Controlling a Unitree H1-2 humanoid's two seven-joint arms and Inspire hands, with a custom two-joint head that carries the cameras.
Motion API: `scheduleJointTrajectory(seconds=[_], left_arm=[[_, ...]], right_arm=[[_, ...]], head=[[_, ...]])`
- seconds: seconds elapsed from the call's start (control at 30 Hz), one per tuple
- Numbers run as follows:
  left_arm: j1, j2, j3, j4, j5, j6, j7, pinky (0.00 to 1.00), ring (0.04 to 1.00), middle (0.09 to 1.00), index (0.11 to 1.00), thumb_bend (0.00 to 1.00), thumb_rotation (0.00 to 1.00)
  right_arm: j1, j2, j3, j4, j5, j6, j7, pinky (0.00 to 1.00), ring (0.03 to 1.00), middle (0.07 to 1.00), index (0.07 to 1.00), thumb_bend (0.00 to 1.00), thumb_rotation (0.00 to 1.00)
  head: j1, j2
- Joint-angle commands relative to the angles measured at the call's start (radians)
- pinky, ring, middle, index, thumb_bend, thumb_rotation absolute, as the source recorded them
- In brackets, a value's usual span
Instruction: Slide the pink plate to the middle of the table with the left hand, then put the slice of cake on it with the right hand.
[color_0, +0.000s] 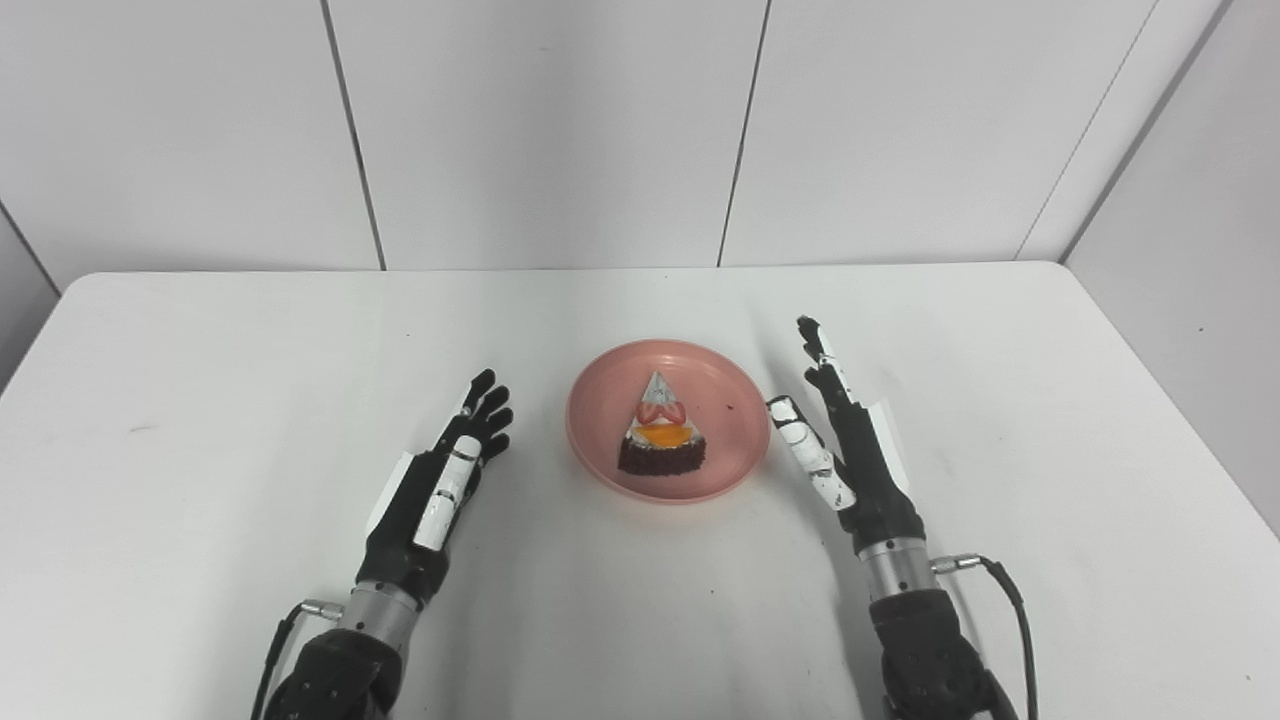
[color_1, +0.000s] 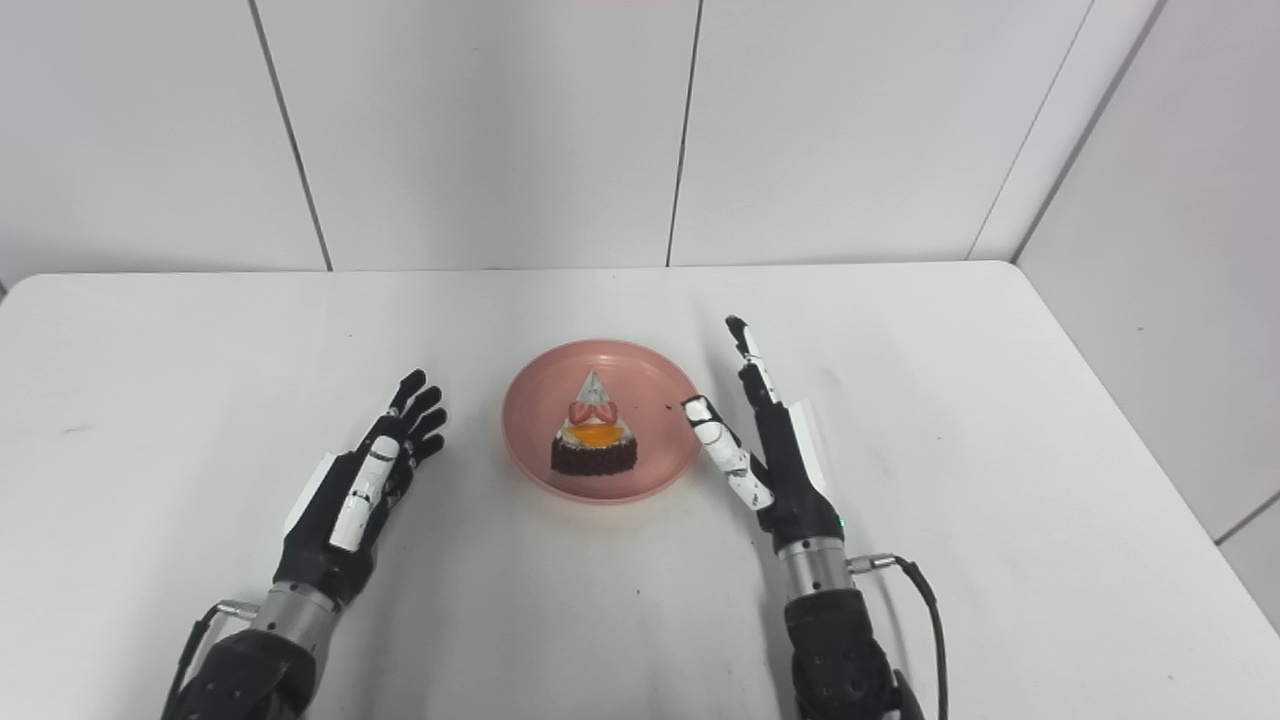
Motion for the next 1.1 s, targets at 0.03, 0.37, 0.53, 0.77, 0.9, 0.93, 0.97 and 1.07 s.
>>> scheduleJointTrajectory(seconds=[0.03,0.37,0.53,0.77,0.9,0.93,0.97,1.07], left_arm=[[0.062,0.013,0.004,0.021,0.025,0.010,0.017,0.95,0.967,0.982,0.976,0.40,1.00],[0.039,0.023,0.000,0.065,0.047,-0.019,0.015,0.94,0.961,0.981,0.973,0.39,1.00],[0.027,0.025,0.003,0.087,0.054,-0.033,0.014,0.93,0.957,0.983,0.974,0.38,1.00],[0.028,0.020,0.009,0.088,0.052,-0.039,0.020,0.94,0.968,0.991,0.981,0.38,1.00],[0.038,0.020,0.007,0.067,0.051,-0.023,0.017,0.98,0.993,1.000,0.998,0.40,1.00],[0.041,0.020,0.007,0.063,0.046,-0.019,0.013,0.98,0.996,1.000,0.999,0.40,1.00],[0.043,0.020,0.007,0.060,0.042,-0.016,0.011,0.99,0.999,1.000,1.000,0.41,1.00],[0.050,0.020,0.006,0.045,0.041,-0.002,0.009,1.00,1.000,1.000,1.000,0.43,1.00]], right_arm=[[-0.012,0.008,-0.010,0.006,0.031,-0.047,-0.015,0.95,0.974,0.974,0.970,0.35,1.00],[-0.019,0.016,-0.009,0.084,0.076,0.002,0.002,0.94,0.974,0.975,0.964,0.31,1.00],[-0.032,0.014,-0.007,0.118,0.079,0.012,0.002,0.93,0.966,0.971,0.956,0.24,1.00],[-0.029,0.018,-0.009,0.103,0.103,0.065,0.022,0.96,0.983,0.986,0.978,0.26,1.00],[-0.016,0.019,-0.005,0.061,0.126,0.124,0.050,1.00,0.999,0.995,0.990,0.26,1.00],[-0.014,0.021,-0.005,0.054,0.132,0.131,0.054,1.00,1.000,0.995,0.991,0.26,1.00],[-0.012,0.022,-0.005,0.050,0.136,0.135,0.056,1.00,1.000,0.998,0.995,0.26,1.00],[-0.009,0.027,-0.005,0.037,0.152,0.154,0.062,1.00,1.000,1.000,0.999,0.27,1.00]], head=[[0.002,0.001],[0.012,0.007],[0.015,0.012],[0.021,0.018],[0.025,0.024],[0.024,0.026],[0.024,0.026],[0.023,0.029]])
